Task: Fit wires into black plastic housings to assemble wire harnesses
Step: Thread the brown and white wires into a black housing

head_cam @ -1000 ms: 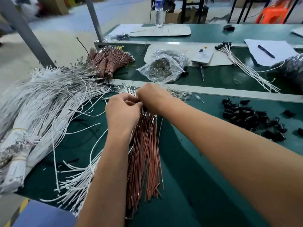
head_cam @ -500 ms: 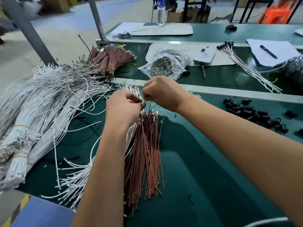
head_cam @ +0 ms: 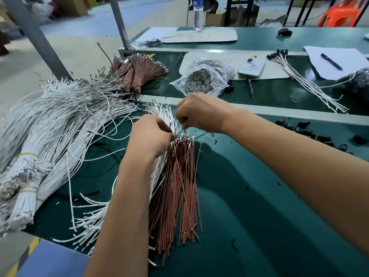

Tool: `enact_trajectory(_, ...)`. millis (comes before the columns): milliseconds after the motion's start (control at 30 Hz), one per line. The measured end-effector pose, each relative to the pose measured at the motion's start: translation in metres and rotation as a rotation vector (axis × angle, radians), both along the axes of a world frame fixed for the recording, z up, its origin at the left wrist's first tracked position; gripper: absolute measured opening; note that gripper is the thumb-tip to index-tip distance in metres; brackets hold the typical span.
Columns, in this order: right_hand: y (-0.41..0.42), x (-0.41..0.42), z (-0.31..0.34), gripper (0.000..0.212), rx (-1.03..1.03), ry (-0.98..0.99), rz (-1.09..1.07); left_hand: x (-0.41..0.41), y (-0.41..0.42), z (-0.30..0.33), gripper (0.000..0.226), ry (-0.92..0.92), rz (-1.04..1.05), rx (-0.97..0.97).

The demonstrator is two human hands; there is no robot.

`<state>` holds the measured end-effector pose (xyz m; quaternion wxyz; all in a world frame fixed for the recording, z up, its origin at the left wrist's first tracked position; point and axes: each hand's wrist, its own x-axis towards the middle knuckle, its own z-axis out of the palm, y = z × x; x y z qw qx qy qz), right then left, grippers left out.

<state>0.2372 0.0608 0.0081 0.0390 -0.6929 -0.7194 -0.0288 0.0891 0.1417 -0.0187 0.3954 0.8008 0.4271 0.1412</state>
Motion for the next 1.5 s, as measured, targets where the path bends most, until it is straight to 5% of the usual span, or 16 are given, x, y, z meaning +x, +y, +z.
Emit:
enact_trajectory(267,-0.011,0.024,0.007,0.009,0.397,0.039,-0.195,-0.012,-0.003,0.015,0.009,-0.029,-0.095,-0.091)
enact_trajectory(367,-0.024,0.041,0.014,0.011,0.568,0.143,-0.317,-0.011,-0.013,0.037,0.007,-0.174,-0.191,-0.157)
enact_trajectory(567,-0.045,0.059,0.024,0.023,0.76,0.298,-0.507,0.011,-0.026,0.085,0.013,-0.24,-0.255,0.014)
enact_trajectory(700,-0.076,0.053,0.013,0.027,0.683,0.729,-0.602,0.036,-0.036,0.095,0.014,-0.403,-0.186,-0.047)
enact_trajectory(800,-0.109,0.041,0.0,0.043,0.356,1.333,-0.4,0.063,-0.053,0.09,0.011,-0.585,-0.154,-0.229)
enact_trajectory(867,-0.132,0.036,-0.009,0.053,0.152,1.487,-0.29,0.081,-0.069,0.086,0.009,-0.651,-0.174,-0.337)
enact_trajectory(1200,-0.229,0.042,-0.024,0.019,0.199,1.357,-0.378,0.133,-0.131,0.048,0.01,-0.79,-0.29,-0.647)
enact_trajectory(1500,-0.251,0.053,-0.053,0.021,0.836,1.65,-0.583,0.117,-0.147,-0.022,0.011,-0.513,-0.462,-0.638)
